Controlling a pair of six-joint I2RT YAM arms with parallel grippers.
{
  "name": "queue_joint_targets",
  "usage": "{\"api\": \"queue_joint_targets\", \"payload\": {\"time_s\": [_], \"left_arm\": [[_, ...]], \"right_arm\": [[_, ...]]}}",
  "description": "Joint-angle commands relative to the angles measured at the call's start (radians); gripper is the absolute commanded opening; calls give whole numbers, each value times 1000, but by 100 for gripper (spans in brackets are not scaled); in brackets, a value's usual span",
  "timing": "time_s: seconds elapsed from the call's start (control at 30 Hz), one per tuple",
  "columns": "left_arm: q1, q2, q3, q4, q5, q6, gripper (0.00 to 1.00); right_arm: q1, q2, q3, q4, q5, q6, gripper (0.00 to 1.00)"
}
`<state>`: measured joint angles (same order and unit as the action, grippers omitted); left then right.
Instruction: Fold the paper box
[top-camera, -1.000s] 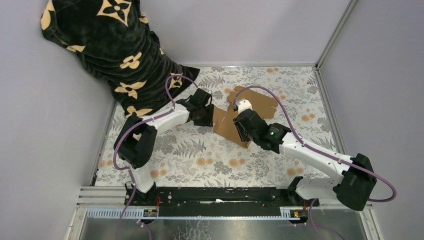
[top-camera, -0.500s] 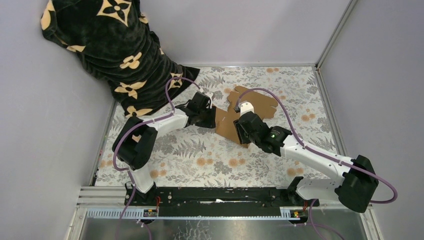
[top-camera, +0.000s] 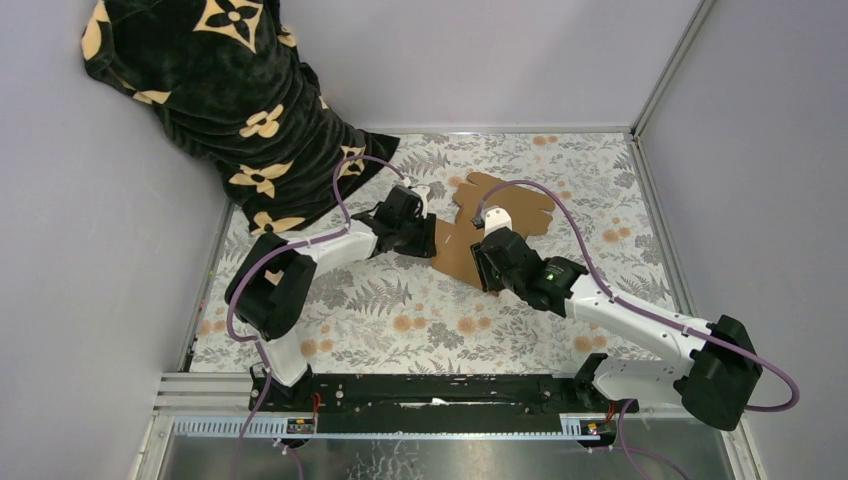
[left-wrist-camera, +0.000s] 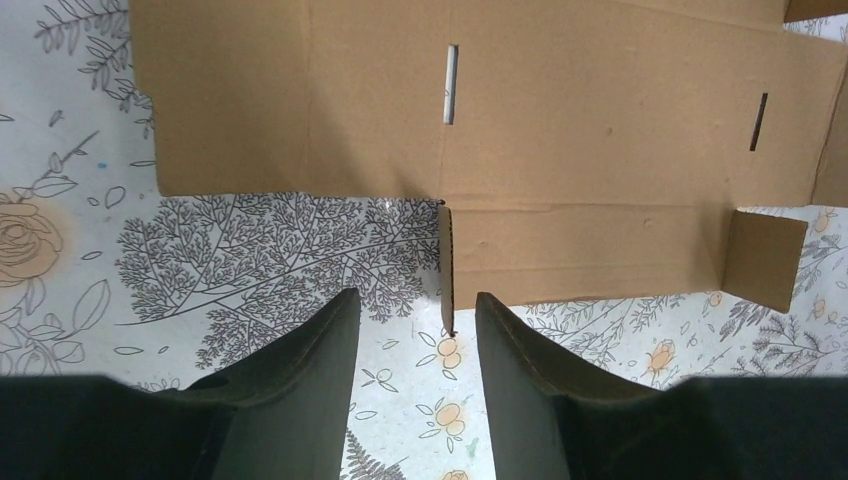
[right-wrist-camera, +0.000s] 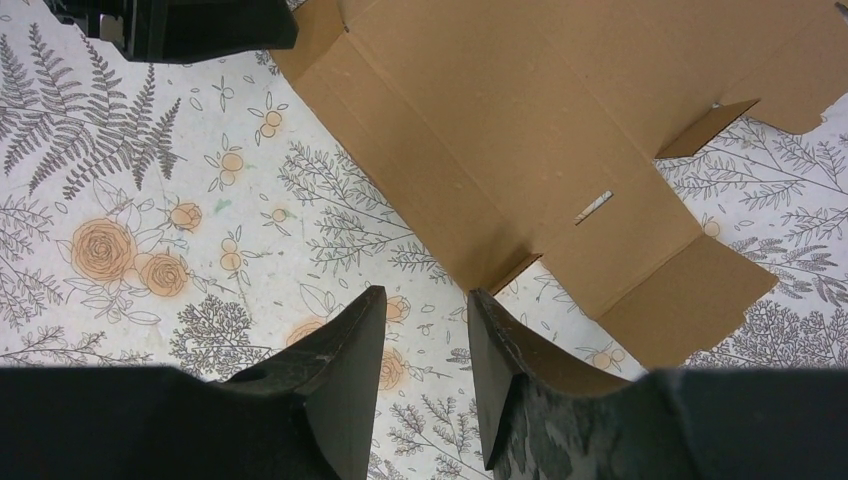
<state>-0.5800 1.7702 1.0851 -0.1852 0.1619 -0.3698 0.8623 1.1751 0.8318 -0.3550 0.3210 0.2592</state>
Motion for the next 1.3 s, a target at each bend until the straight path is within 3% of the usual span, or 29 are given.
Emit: {"api": "queue_joint_targets", "payload": {"time_s": [0.0, 0.2, 0.37, 0.67, 0.8, 1.0, 1.27], "left_arm": [[-10, -31, -30, 64, 21, 2, 53], [-12, -15, -61, 102, 24, -4, 53], [-17, 10, -69, 151, 35, -9, 41], [-37, 45, -48, 182, 26, -15, 38], [-48, 71, -32, 177, 7, -18, 26], [-52, 120, 46, 65, -46, -13, 3], [-50, 175, 311, -272, -77, 50, 1]], "right_arm": [[5, -14, -4, 25, -3, 14, 44], [6, -8, -5, 31, -11, 15, 44], [6, -6, -6, 30, -17, 17, 43], [6, -3, -16, 29, -14, 20, 43], [6, -1, -19, 27, -9, 20, 43], [5, 11, -5, 10, 15, 15, 41], [8, 34, 33, -6, 18, -30, 38]]}}
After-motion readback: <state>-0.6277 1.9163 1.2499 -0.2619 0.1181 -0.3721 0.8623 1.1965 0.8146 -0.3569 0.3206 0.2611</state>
